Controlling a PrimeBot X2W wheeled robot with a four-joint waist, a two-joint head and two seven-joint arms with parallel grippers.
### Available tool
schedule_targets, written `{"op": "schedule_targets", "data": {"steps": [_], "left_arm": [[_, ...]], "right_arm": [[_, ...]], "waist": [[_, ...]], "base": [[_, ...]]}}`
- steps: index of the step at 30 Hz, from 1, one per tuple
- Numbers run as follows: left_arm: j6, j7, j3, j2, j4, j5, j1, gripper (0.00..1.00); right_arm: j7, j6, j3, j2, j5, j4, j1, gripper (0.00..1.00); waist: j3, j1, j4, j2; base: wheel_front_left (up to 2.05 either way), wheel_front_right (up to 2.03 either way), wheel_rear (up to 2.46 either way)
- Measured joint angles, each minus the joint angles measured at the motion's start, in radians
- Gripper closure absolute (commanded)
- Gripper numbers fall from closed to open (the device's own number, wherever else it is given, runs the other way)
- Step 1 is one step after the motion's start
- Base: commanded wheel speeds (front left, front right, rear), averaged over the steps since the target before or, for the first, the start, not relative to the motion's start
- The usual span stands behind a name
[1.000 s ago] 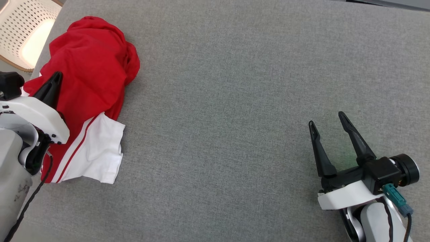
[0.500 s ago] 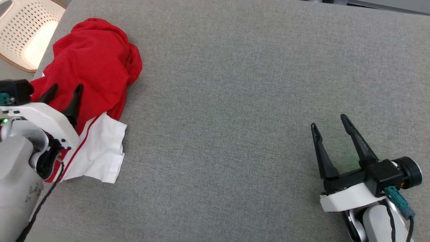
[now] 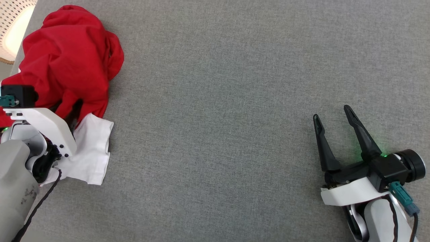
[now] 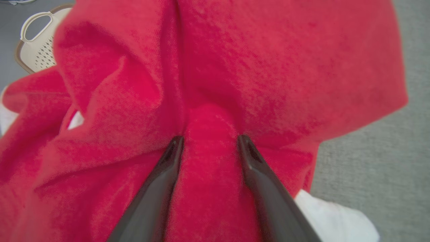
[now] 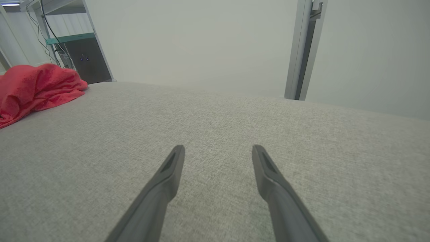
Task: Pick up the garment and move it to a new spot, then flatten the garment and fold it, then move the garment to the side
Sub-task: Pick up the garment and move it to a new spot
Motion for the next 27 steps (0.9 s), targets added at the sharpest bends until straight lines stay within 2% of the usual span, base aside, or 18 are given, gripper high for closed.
{"op": "schedule_targets", "data": {"steps": [9,18,27], "left_arm": [[0.000,-0.132,-0.040,0.018,-0.008,0.009,-0.017,1.00],[0.000,-0.221,-0.077,0.108,-0.076,0.063,-0.070,1.00],[0.001,-0.234,-0.070,0.206,-0.235,0.190,-0.151,1.00]], "right_arm": [[0.000,0.000,-0.003,0.009,0.000,0.007,0.000,0.00],[0.000,0.000,0.005,0.023,0.022,0.031,0.021,0.00],[0.000,0.000,0.026,0.050,0.061,0.034,0.040,0.00]], "waist": [[-0.012,0.0000,0.005,0.0000],[-0.100,0.0000,0.017,0.0000],[-0.220,-0.0001,0.007,0.0000]], "base": [[0.00,0.00,0.00],[0.00,0.00,0.00],[0.00,0.00,0.00]]}}
